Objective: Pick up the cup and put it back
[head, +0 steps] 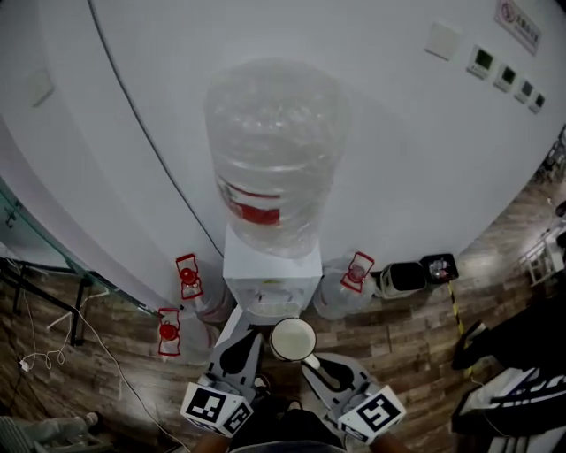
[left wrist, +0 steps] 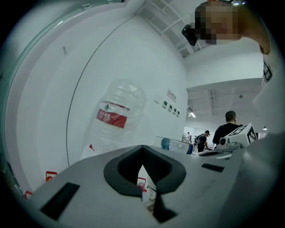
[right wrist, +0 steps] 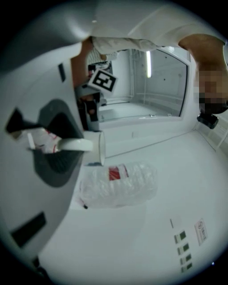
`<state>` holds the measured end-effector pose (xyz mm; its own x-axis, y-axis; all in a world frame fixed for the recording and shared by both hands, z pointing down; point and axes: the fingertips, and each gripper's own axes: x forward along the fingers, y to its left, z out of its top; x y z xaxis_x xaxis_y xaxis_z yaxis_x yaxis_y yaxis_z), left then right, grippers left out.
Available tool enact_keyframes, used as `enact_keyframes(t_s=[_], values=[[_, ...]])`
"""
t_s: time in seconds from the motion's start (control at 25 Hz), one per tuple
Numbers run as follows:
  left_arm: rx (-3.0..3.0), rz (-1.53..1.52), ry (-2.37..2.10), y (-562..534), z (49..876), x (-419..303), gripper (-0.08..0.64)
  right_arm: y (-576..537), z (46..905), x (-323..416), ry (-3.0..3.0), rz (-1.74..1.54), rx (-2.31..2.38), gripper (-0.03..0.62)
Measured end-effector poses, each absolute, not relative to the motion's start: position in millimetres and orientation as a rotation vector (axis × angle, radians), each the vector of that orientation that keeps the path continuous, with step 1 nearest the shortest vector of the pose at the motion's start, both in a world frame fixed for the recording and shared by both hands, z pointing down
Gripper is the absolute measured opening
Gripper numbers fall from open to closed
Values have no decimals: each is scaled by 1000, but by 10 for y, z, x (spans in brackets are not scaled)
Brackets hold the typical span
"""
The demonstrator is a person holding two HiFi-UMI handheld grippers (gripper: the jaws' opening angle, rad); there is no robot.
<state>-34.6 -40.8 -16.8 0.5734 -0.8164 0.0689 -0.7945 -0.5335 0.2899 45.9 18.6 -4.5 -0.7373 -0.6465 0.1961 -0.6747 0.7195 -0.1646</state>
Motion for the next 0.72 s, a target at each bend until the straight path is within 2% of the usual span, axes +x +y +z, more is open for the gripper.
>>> enact_keyframes(t_s=[0.4, 0.72], values=[[2580, -141, -1328, 45, -807, -167, 8, 619, -781, 639, -2799, 290, 1140, 75], [2599, -146, -1323, 43, -903, -95, 8, 660, -846, 637, -2831, 284, 1147, 75]])
